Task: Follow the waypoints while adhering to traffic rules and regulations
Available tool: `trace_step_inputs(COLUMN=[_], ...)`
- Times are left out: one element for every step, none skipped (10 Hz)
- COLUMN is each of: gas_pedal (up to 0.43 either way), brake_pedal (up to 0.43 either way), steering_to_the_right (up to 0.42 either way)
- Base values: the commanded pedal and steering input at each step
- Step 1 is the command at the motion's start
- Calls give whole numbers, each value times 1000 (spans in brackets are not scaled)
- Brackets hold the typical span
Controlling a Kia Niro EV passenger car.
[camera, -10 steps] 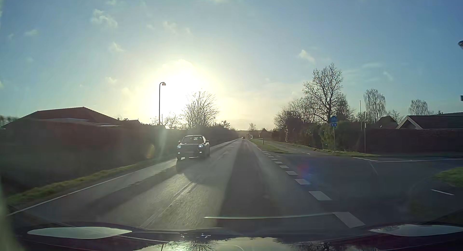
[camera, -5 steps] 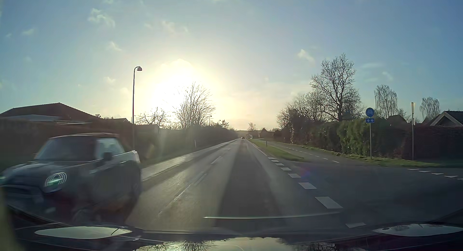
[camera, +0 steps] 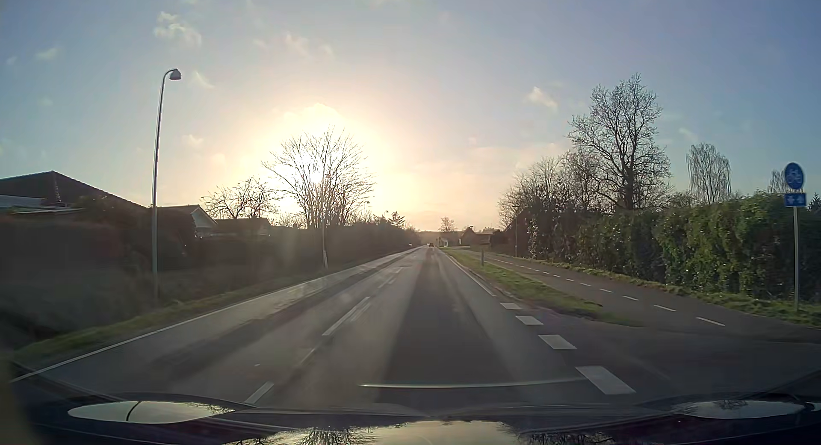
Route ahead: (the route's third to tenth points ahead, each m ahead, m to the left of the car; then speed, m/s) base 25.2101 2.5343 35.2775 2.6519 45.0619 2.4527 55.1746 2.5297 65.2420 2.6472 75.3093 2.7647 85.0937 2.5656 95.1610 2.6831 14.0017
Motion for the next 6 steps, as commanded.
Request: trace_step_inputs(gas_pedal=[150,150,150,150,150,150], brake_pedal=[0,0,0,0,0,0], steering_to_the_right=[1,1,1,1,2,2])
